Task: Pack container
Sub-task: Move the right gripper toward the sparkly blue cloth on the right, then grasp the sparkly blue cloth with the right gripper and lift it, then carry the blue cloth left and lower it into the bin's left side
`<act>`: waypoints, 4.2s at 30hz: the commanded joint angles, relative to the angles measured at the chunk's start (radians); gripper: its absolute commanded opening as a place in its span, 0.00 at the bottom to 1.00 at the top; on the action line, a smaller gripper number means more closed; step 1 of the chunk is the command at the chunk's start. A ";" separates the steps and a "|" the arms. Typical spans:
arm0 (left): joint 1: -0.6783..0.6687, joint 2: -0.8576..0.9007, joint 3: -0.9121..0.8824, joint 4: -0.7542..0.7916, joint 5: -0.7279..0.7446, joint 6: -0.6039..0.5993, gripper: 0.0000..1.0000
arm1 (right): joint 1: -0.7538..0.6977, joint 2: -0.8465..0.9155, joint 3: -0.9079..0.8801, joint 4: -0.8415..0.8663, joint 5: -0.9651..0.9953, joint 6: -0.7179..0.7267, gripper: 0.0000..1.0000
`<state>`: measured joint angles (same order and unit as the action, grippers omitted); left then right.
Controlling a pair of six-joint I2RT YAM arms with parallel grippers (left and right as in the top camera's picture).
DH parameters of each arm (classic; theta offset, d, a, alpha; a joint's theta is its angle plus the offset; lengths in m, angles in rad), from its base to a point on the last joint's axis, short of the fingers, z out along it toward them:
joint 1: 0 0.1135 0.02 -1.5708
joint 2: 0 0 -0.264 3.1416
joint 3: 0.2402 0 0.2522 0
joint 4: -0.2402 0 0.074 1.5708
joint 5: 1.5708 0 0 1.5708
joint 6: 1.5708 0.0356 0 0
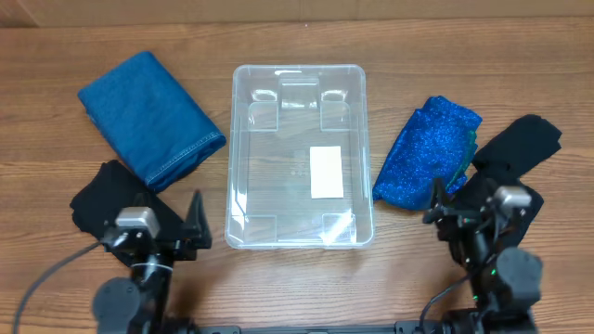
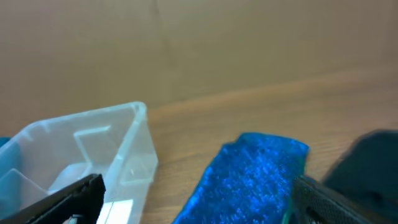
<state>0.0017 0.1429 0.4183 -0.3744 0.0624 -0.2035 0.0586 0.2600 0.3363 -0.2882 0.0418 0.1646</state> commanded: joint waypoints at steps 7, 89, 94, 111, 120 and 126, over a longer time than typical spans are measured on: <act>-0.002 0.492 0.561 -0.435 -0.067 0.069 1.00 | -0.019 0.722 0.711 -0.545 0.018 0.019 1.00; -0.002 0.630 0.634 -0.541 -0.073 0.069 1.00 | -0.306 1.560 0.630 -0.252 -0.418 0.205 0.09; -0.002 0.629 0.634 -0.541 -0.073 0.069 1.00 | -0.305 1.543 0.692 -0.252 -0.592 0.141 0.04; -0.002 0.636 0.634 -0.542 -0.072 0.069 1.00 | 0.290 1.102 1.044 -0.432 -0.539 0.017 0.04; -0.002 0.636 0.634 -0.543 -0.072 0.069 1.00 | 0.480 1.441 1.044 -0.351 -0.551 0.029 0.04; -0.002 0.636 0.634 -0.543 -0.072 0.069 1.00 | 0.550 1.570 1.044 -0.190 -0.551 0.029 0.04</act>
<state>0.0017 0.7773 1.0294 -0.9203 0.0029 -0.1535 0.5888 1.8317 1.3651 -0.5419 -0.4820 0.2016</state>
